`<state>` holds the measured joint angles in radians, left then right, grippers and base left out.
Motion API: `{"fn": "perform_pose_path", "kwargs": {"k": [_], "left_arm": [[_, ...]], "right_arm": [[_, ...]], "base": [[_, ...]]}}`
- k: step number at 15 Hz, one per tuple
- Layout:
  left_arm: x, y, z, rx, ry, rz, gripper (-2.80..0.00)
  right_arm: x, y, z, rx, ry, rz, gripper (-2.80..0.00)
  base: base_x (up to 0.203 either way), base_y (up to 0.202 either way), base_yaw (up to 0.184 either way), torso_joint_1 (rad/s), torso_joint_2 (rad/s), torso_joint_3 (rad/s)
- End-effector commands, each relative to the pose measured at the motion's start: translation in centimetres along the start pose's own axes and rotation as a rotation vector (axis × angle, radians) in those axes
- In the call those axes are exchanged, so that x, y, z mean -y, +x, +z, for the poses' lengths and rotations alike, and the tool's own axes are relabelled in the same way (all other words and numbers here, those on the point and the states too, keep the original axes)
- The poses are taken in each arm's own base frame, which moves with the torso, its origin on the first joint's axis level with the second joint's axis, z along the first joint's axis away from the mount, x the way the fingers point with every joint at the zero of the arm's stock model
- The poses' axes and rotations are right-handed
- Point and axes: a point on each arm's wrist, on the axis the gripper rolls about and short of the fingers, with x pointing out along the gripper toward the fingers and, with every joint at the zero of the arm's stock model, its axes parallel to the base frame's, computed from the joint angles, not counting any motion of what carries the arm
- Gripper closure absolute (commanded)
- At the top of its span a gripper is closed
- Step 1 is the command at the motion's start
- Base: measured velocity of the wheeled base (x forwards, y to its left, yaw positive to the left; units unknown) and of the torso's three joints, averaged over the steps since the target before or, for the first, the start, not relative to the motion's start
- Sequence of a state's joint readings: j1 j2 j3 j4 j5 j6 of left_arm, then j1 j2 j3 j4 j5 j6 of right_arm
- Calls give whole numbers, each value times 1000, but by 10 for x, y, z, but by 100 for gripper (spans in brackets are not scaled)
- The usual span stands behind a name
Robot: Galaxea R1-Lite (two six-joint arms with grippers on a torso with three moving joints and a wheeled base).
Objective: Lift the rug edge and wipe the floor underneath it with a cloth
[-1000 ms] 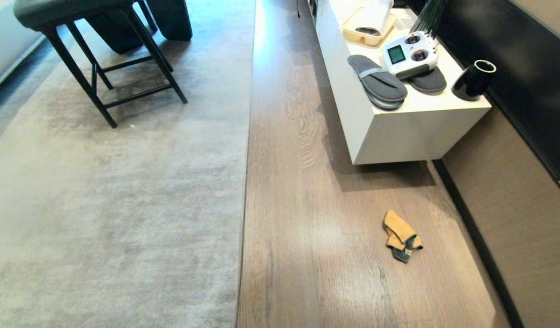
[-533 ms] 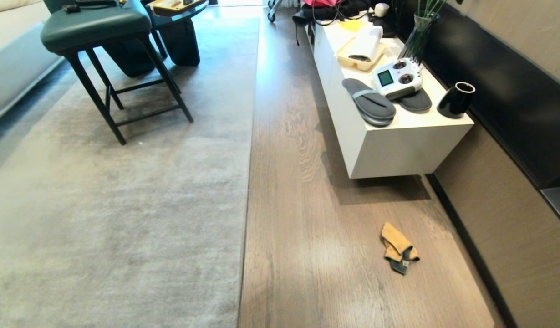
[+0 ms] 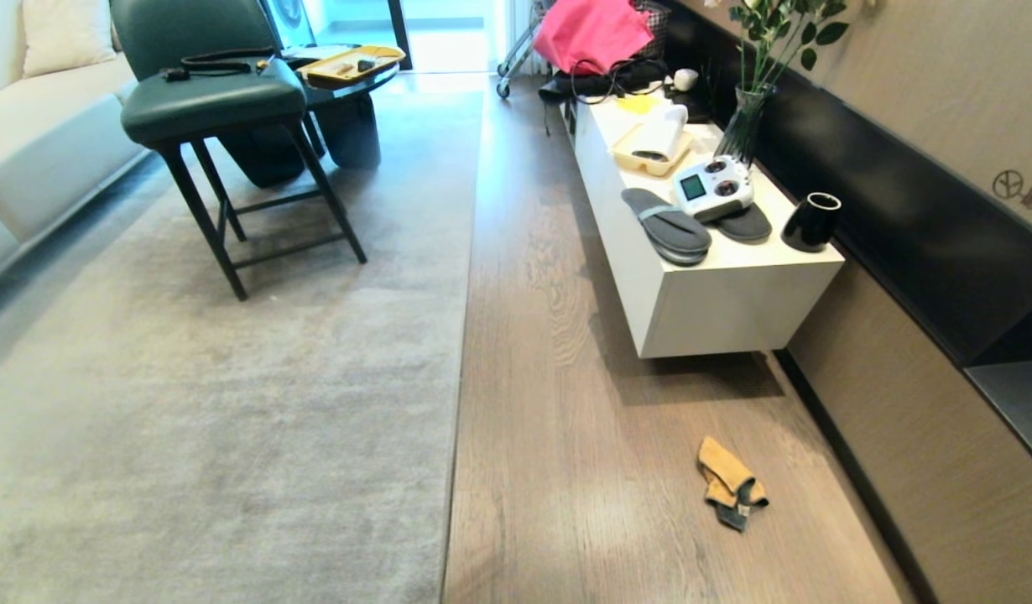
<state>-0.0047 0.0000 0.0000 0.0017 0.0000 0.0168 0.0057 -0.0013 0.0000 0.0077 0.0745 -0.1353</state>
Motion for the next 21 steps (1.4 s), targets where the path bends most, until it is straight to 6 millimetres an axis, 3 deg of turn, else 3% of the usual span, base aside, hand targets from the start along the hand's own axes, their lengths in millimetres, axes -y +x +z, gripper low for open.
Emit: {"fn": "perform_pose_path", "kwargs": {"k": [1,21], "left_arm": [[0,0,0,0,0,0,0],[0,0,0,0,2,-1,0]], "right_arm": [[0,0,0,-1,-1,1,0],[0,0,0,-1,0,1,0]], "base": [[0,0,0,9,2,199],[0,0,0,1,1,31]]}}
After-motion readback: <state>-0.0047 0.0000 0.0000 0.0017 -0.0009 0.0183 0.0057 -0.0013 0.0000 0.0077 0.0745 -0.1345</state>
